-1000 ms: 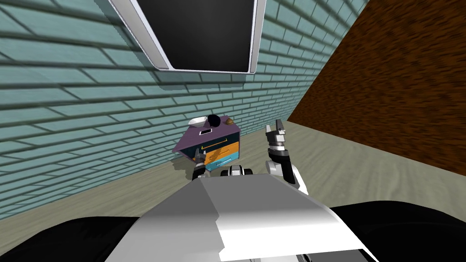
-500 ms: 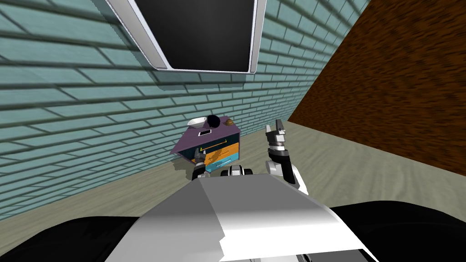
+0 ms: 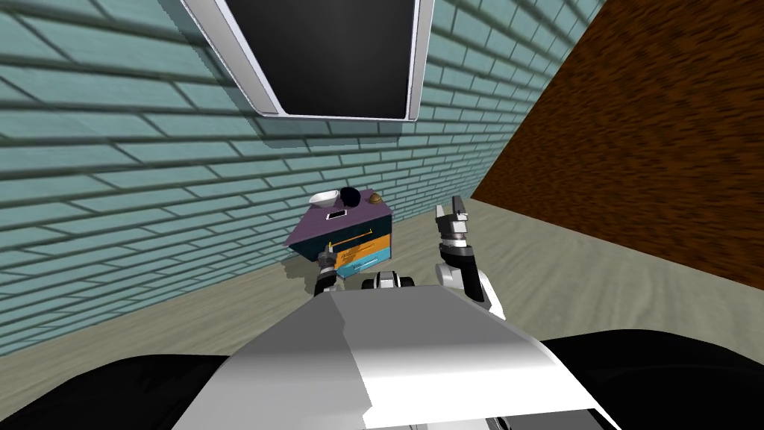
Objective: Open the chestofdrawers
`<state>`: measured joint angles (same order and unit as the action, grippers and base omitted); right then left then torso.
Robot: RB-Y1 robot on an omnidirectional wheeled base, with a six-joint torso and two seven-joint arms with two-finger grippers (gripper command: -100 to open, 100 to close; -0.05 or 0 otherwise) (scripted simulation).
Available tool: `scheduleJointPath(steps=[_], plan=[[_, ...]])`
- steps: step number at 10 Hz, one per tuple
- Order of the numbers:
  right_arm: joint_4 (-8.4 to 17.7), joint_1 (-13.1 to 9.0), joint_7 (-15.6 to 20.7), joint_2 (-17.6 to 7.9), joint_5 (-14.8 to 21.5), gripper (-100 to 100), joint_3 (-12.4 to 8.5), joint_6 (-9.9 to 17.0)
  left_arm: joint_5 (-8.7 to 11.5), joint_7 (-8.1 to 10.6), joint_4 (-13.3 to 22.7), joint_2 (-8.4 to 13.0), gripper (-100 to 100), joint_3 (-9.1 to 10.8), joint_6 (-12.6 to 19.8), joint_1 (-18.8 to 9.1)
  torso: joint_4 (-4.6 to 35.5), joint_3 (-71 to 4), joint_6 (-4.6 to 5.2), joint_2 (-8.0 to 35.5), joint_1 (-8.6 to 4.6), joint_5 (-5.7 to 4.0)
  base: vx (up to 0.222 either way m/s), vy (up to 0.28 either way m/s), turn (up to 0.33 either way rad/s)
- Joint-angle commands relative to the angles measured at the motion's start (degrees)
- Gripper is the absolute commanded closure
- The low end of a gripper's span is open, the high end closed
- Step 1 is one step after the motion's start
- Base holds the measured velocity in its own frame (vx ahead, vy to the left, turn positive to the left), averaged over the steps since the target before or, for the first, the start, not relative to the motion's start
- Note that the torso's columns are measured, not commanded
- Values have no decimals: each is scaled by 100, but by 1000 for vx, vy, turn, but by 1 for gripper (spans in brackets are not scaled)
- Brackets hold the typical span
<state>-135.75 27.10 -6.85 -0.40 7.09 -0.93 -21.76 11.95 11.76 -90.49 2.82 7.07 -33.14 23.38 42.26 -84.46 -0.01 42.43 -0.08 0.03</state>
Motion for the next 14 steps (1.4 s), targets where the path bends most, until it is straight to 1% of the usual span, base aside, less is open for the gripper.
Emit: scheduleJointPath(steps=[1, 2, 3, 6, 7, 8, 9, 10, 11, 12, 13, 14], plan=[[0, 0, 0, 0, 0, 0, 0, 0, 9, 17, -197, 22, 100, -25, 176, 134, 2, -2, 4, -3, 0, -2, -156, -71, 13], [0, 0, 0, 0, 0, 0, 0, 0, 8, 12, -146, 13, 100, -17, 130, 110, 4, -9, 5, -11, 3, -5, -73, -31, 5], [0, 1, 0, -1, 0, 0, -1, 0, 3, 27, -210, 19, 100, -54, 144, 201, 5, -25, 4, -37, 14, -9, -132, -54, 15], [0, 0, 0, 0, 0, 0, 0, 0, -4, 45, -295, 30, 100, -95, 132, 294, 3, -4, 6, -6, 3, -2, -176, -61, 10], [0, 0, 0, 0, 0, 0, 0, 0, -1, 42, -271, 30, 100, -81, 132, 269, 4, -6, 3, -7, 6, -3, -88, -30, -1], [0, 1, 0, -1, 0, 0, -1, 0, -80, 90, 26, 65, 100, -63, 31, -1, 6, -23, 1, -36, 16, -8, -103, -47, 176], [0, 1, 0, 0, 0, 0, -1, 0, -80, 90, 186, 65, 100, -63, 31, -167, 0, -19, -18, -25, 20, -6, -120, -41, 117], [0, 1, 0, -1, 0, 0, -1, 0, -80, 90, 367, 65, 100, -63, 31, -289, -4, -11, -3, -19, 25, 6, -66, -7, 1], [0, 1, 0, -1, 0, 0, -1, 0, -156, 137, 522, 103, 100, -37, -80, -494, -11, -19, 9, -37, 29, 13, -97, -20, 139], [0, 1, 0, -1, 0, 0, -1, 0, -156, 137, 680, 103, 100, -37, -80, -670, -11, -17, -12, -27, 29, 9, -96, -32, 102], [0, 1, 0, -1, 0, 0, -1, 0, -156, 137, 857, 103, 100, -37, -80, -848, -10, -12, -8, -24, 28, 11, -61, -10, 19], [0, 1, 0, -1, 0, 0, -1, 0, -156, 137, 1033, 103, 100, -37, -80, -864, -11, -19, 8, -36, 26, 12, -19, 10, -12]])
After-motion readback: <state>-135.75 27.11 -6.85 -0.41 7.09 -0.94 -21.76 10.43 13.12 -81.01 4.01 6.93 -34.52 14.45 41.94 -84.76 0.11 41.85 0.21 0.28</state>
